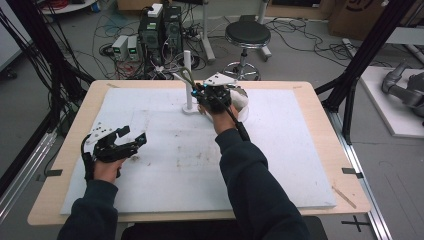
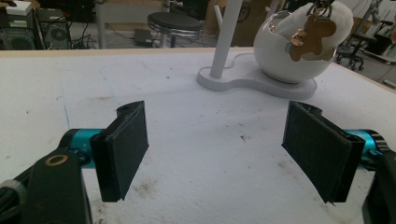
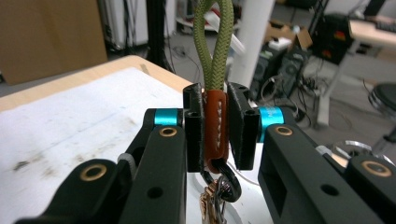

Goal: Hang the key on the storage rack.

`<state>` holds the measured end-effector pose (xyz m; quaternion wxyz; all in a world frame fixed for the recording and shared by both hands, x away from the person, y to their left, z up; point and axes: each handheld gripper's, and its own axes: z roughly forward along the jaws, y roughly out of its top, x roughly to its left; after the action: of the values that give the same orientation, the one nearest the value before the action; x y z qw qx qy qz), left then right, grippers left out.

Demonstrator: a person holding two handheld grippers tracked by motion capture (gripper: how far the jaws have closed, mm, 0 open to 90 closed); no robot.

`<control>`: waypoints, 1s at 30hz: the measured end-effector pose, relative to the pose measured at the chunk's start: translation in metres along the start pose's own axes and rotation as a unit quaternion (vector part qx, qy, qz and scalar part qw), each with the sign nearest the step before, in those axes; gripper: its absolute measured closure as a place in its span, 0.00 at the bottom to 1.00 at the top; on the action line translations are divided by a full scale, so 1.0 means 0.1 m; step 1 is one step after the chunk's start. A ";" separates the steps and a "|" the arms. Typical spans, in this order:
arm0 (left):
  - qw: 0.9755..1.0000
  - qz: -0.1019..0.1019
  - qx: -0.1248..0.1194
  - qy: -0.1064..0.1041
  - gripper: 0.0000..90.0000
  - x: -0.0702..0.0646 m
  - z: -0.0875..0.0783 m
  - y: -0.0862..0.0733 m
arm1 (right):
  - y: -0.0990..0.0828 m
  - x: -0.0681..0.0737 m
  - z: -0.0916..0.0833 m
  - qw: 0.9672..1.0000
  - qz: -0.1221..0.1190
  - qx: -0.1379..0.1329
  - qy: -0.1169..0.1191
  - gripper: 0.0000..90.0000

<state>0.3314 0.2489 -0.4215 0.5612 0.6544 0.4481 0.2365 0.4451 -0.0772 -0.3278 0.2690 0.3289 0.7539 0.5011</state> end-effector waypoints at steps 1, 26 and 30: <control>1.000 0.000 0.000 -0.001 0.24 0.00 0.00 0.00 | 0.01 -0.01 0.03 1.000 0.002 0.009 0.000 0.88; 1.000 -0.009 -0.004 -0.001 0.24 0.01 -0.01 0.00 | -0.11 -0.11 0.16 0.999 0.007 0.046 0.017 0.63; 1.000 -0.015 -0.004 0.000 0.24 0.01 -0.02 0.00 | -0.13 -0.14 0.03 0.998 0.000 0.056 0.032 0.51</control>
<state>0.3307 0.2508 -0.4216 0.5674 0.6453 0.4568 0.2302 0.4533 -0.0899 -0.3396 0.2257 0.3278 0.7889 0.4682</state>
